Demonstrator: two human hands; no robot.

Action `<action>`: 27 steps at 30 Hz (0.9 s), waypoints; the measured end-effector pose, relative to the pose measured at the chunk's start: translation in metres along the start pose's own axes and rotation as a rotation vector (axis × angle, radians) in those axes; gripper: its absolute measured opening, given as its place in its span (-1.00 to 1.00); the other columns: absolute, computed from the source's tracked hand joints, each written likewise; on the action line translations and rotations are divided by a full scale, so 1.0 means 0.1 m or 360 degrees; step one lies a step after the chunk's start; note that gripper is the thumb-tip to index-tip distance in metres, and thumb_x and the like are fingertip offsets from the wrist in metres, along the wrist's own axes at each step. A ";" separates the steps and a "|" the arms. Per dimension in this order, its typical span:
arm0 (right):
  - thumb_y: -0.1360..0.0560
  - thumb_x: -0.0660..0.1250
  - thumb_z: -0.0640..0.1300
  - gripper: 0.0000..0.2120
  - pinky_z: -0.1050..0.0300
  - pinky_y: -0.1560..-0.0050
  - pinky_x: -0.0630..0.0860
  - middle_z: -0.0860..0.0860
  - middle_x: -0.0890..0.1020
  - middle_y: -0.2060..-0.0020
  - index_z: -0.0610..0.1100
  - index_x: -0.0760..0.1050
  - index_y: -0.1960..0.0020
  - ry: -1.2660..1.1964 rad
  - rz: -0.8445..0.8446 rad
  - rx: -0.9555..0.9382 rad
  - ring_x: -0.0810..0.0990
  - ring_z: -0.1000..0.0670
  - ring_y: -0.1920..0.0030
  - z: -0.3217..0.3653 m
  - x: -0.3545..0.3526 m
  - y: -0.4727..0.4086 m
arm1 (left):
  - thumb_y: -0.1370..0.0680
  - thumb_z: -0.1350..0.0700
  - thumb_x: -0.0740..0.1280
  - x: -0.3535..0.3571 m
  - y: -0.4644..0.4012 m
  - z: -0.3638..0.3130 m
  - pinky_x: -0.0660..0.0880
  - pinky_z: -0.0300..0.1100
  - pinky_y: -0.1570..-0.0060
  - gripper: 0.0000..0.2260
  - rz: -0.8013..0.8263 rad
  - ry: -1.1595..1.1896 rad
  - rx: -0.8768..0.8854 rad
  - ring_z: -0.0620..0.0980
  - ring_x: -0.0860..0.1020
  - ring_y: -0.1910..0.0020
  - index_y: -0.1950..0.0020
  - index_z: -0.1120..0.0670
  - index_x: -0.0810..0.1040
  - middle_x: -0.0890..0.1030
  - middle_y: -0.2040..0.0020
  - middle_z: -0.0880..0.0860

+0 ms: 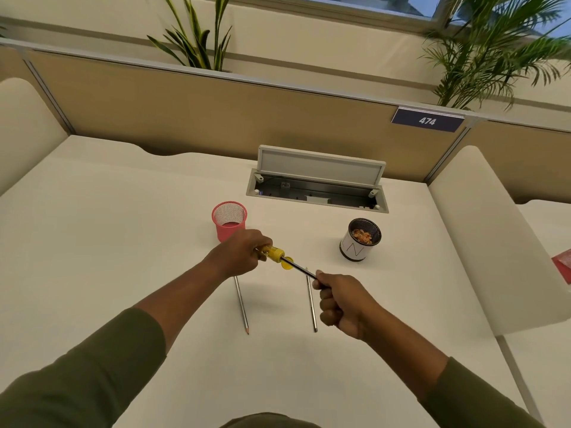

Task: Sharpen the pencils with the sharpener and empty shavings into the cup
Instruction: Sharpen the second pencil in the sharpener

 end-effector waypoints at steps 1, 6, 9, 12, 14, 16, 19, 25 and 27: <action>-0.62 0.19 -0.05 -0.70 0.23 0.52 0.14 0.02 0.20 0.49 -0.21 0.49 0.18 0.0224 -0.0035 -0.0131 0.14 0.06 0.54 0.03 -0.01 0.02 | -0.39 0.43 0.31 -0.01 0.00 0.01 0.59 0.03 0.19 -0.71 0.0016 0.0005 -0.0009 -0.02 0.56 0.22 0.00 0.13 0.63 0.60 0.18 0.03; -0.60 0.17 -0.08 -0.88 0.12 0.35 0.40 0.00 0.53 0.32 -0.10 0.44 0.00 0.1790 -0.0341 -0.1362 0.48 -0.01 0.34 0.22 -0.01 0.16 | -0.44 0.37 0.35 -0.05 -0.04 0.05 0.61 -0.02 0.10 -0.72 0.0105 0.0077 -0.0099 -0.02 0.58 0.17 -0.06 0.10 0.64 0.61 0.14 0.02; -0.59 0.20 -0.12 -0.84 0.05 0.44 0.26 -0.04 0.44 0.39 -0.19 0.49 0.03 0.2508 -0.0404 -0.2021 0.35 -0.08 0.44 0.22 -0.03 0.19 | -0.45 0.39 0.34 -0.03 -0.05 0.05 0.61 -0.09 0.04 -0.71 0.0175 0.0134 -0.0178 0.01 0.61 0.11 -0.12 0.15 0.63 0.62 0.08 0.06; -0.58 0.22 -0.13 -0.82 0.10 0.43 0.09 -0.05 0.41 0.44 -0.24 0.51 0.01 0.2647 -0.0500 -0.2334 0.30 -0.08 0.50 0.20 -0.07 0.18 | -0.44 0.41 0.33 0.01 -0.04 0.01 0.62 -0.10 0.05 -0.70 0.0185 0.0164 -0.0182 -0.04 0.63 0.15 -0.10 0.15 0.64 0.62 0.10 0.04; -0.59 0.18 -0.10 -0.79 0.12 0.51 0.12 -0.05 0.42 0.46 -0.21 0.50 0.05 0.2535 -0.0523 -0.2342 0.33 -0.09 0.54 0.15 -0.05 0.16 | -0.42 0.41 0.34 -0.01 -0.05 -0.02 0.62 -0.03 0.10 -0.71 0.0118 0.0128 -0.0123 -0.03 0.61 0.18 -0.05 0.14 0.65 0.65 0.13 0.06; -0.59 0.16 -0.07 -0.74 0.13 0.53 0.22 -0.01 0.43 0.49 -0.17 0.47 0.18 0.2182 -0.0505 -0.2094 0.34 -0.06 0.53 0.14 -0.01 0.14 | -0.40 0.43 0.33 -0.02 -0.05 -0.05 0.61 0.04 0.14 -0.72 0.0063 0.0110 -0.0081 0.03 0.60 0.19 -0.01 0.16 0.66 0.65 0.16 0.10; -0.60 0.21 -0.07 -0.66 0.16 0.44 0.27 0.08 0.36 0.59 -0.17 0.51 0.30 0.1266 -0.0514 -0.1204 0.30 0.05 0.56 0.19 -0.05 0.05 | -0.36 0.46 0.29 -0.03 -0.03 -0.08 0.60 0.06 0.19 -0.68 -0.0035 0.0072 -0.0027 0.07 0.60 0.22 0.00 0.18 0.65 0.63 0.18 0.13; -0.63 0.19 -0.09 -0.73 0.29 0.58 0.10 0.02 0.12 0.46 -0.23 0.44 0.18 -0.0071 -0.0043 0.0029 0.07 0.09 0.56 0.00 -0.01 0.05 | -0.37 0.44 0.32 -0.01 -0.02 -0.09 0.62 0.06 0.18 -0.67 -0.0009 0.0048 -0.0020 0.04 0.59 0.20 -0.04 0.16 0.64 0.64 0.14 0.11; -0.63 0.17 -0.05 -0.68 0.23 0.52 0.15 -0.01 0.19 0.47 -0.23 0.51 0.16 0.0297 -0.0066 -0.0188 0.13 0.07 0.55 0.05 -0.03 0.05 | -0.39 0.43 0.33 -0.01 -0.03 -0.06 0.61 0.07 0.15 -0.69 0.0040 0.0048 -0.0078 0.02 0.59 0.18 -0.04 0.14 0.64 0.64 0.12 0.09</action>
Point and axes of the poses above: each hand's wrist, its own y-axis away from the middle knuckle, its own x-axis out of the palm, z = x × y, the point moved 5 cm from there along -y, towards the middle knuckle
